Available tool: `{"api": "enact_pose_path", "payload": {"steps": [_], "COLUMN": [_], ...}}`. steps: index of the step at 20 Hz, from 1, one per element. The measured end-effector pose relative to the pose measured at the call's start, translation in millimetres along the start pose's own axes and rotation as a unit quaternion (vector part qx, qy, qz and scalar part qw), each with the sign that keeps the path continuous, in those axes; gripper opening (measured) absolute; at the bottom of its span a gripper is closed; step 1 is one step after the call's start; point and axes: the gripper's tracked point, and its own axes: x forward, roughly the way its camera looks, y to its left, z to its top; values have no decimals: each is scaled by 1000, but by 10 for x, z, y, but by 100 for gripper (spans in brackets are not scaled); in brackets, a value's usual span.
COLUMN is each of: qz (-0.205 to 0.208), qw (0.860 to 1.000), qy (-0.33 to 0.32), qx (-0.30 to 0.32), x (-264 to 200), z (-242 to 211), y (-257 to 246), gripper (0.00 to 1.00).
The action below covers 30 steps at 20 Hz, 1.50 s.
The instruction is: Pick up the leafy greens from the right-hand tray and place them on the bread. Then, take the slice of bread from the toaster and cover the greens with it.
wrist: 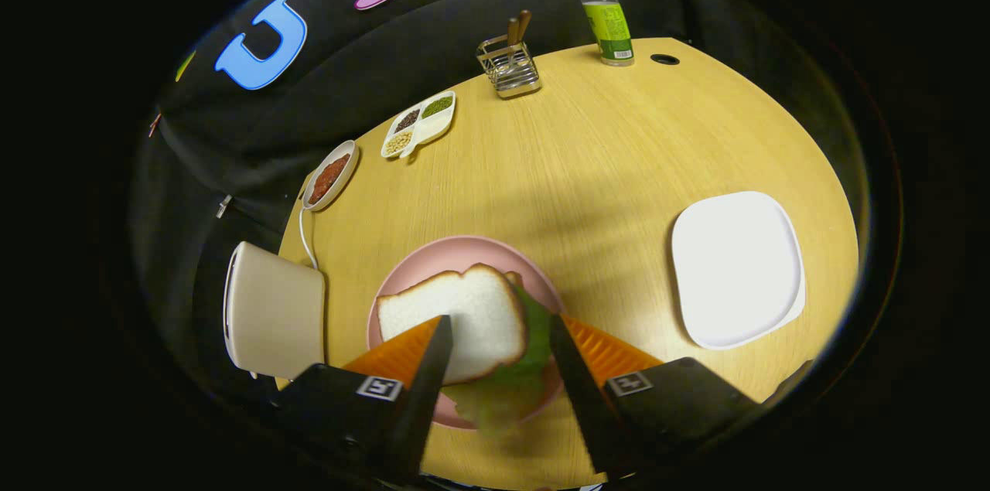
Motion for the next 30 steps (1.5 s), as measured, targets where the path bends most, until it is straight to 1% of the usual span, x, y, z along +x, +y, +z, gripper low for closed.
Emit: {"api": "enact_pose_path", "payload": {"steps": [1, 6, 10, 13, 15, 17, 20, 22, 24, 26, 28, 30], "qz": [-3, -21, -21, -18, -19, -19, -9, -7, -27, -46, -53, -64], "qw": [1000, 998, 991, 982, 972, 958, 944, 931, 915, 905, 895, 889], "qy": [-8, -58, -119, -161, -202, -250, -302, -340, -376, -401, -424, -437], "qx": [-3, -32, -61, -95, -119, -138, -132, -132, -141, -135, -126, -121], "x": [-63, -424, -935, -1386, -1750, -2164, -2718, -3022, -3284, -3501, -3664, -3752], "z": [43, 269, 601, 922, 1204, 1477, 1684, 1759, 1804, 1779, 1748, 1713], "y": [-43, -155, -110, -71, -37, 3, 58, 47, -91, -204, -287, -392], "gripper": [99, 99, 99, 99, 99, 99, 99, 99, 99, 99, 99, 99]}}
